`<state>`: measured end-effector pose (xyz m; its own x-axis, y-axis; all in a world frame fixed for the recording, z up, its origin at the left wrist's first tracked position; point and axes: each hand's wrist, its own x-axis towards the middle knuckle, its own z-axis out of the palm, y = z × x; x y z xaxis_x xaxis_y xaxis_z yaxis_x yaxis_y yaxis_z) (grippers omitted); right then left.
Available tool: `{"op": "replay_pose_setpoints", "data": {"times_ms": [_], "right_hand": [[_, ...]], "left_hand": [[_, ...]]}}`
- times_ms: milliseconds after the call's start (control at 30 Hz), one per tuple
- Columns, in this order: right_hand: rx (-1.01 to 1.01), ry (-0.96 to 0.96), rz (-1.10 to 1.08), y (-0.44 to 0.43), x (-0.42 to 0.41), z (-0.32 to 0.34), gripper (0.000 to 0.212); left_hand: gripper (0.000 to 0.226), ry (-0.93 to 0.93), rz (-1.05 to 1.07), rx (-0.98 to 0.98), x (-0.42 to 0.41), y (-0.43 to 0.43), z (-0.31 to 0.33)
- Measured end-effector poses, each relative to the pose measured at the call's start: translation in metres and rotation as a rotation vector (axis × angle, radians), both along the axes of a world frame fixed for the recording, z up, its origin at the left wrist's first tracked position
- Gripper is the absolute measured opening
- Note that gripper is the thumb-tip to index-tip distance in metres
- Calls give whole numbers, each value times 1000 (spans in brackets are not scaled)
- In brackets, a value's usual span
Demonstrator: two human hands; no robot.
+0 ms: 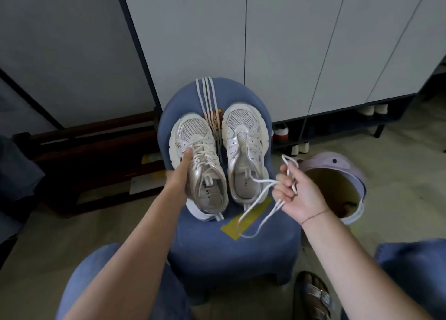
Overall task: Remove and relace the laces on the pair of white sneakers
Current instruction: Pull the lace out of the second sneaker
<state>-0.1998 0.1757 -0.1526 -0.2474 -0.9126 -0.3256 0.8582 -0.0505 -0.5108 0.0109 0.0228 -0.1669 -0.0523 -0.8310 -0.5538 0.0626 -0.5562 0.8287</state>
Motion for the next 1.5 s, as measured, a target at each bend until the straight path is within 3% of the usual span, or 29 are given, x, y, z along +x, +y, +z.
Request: {"op": "replay_pose_setpoints", "data": {"times_ms": [100, 333, 567, 700, 867, 1000, 1100, 1267, 1500], "right_hand": [[220, 26, -52, 7, 2, -47, 34], [504, 353, -215, -10, 17, -67, 26], [480, 314, 137, 3, 16, -42, 40], [486, 433, 251, 11, 6, -33, 53], [551, 539, 237, 18, -5, -26, 69], [566, 607, 165, 15, -8, -30, 64], [470, 431, 123, 10, -1, -33, 65], [383, 209, 74, 13, 11, -31, 65], [506, 511, -20, 27, 8, -29, 45]], "left_hand": [[113, 21, -118, -39, -2, -3, 0], [114, 18, -174, -71, 2, -9, -3], [111, 114, -109, -38, 2, -9, -5], [116, 172, -3, -44, 0, -6, -4], [123, 194, 96, -105, 3, 0, 14], [88, 249, 68, -165, 10, 3, 27], [74, 260, 52, -184, 14, 6, 34], [81, 286, 41, -189, 15, 10, 41], [71, 279, 14, -222, 15, 17, 50]]}}
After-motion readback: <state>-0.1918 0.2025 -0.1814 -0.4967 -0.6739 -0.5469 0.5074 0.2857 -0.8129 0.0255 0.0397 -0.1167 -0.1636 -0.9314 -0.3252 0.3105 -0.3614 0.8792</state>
